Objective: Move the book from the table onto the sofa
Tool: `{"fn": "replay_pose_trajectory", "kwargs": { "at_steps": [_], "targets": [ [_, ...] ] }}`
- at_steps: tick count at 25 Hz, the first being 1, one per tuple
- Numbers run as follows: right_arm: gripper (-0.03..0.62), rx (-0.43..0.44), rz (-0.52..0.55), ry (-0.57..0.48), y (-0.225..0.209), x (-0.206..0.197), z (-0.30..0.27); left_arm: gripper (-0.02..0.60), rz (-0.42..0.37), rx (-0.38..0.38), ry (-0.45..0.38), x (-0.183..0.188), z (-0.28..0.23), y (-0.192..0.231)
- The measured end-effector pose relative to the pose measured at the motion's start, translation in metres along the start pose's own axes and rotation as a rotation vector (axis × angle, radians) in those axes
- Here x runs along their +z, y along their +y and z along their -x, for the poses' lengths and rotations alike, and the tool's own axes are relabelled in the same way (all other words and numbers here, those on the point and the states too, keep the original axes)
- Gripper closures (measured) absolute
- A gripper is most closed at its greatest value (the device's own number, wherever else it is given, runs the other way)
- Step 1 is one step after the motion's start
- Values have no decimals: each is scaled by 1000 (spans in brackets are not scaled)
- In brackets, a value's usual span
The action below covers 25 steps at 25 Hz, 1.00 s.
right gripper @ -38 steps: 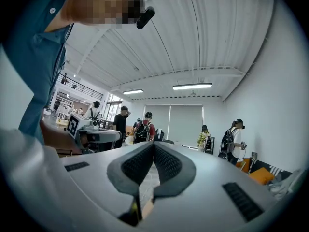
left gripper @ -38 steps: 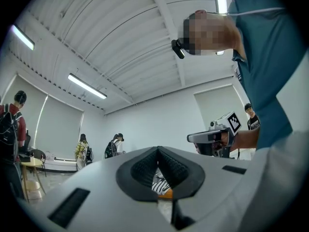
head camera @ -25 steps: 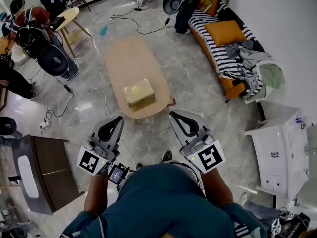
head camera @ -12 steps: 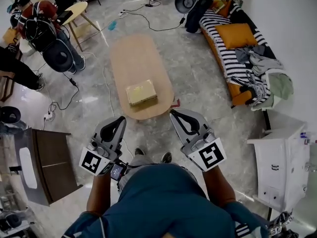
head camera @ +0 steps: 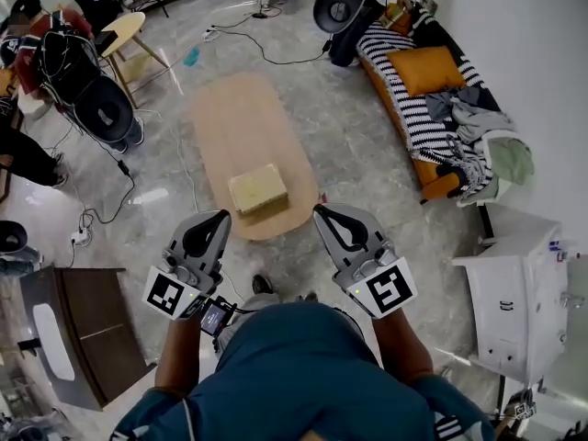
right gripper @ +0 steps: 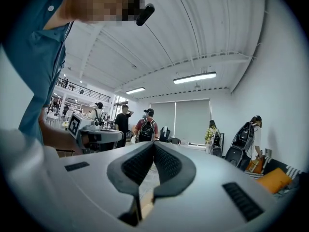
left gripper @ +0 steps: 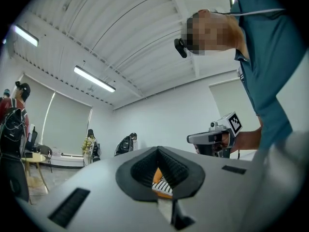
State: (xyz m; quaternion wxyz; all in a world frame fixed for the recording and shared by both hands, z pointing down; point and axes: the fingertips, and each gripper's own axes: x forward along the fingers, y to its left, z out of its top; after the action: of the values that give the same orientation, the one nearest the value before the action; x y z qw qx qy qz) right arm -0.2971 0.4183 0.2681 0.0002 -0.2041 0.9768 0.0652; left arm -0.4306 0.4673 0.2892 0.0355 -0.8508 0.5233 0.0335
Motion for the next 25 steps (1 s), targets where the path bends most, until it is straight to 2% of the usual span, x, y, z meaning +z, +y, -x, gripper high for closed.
{"fn": "replay_pose_trajectory", "kwargs": {
  "at_steps": [3,7,10,15,20,25],
  "targets": [
    [580,-28,-29,8,-3,5,-23,578,-2,-25,-18,5,-7,23],
    [580,-40,-12,-6,-2,7,-50,578,6,-44,-7,2,-4,50],
    [580,-58,-30,21,1,6,-71,578,1,-55,-12,3,-2,71],
    [580,-69,11,17,2,7,-95,578,2,-72,-12,0,3,94],
    [580,-54,-24,43,4,3,-109,578,18,-57,-14,-5,3,109],
    [580,-24,-35,53,-19,-15,-121,578,22,-29,20,-21,-12,117]
  ]
}}
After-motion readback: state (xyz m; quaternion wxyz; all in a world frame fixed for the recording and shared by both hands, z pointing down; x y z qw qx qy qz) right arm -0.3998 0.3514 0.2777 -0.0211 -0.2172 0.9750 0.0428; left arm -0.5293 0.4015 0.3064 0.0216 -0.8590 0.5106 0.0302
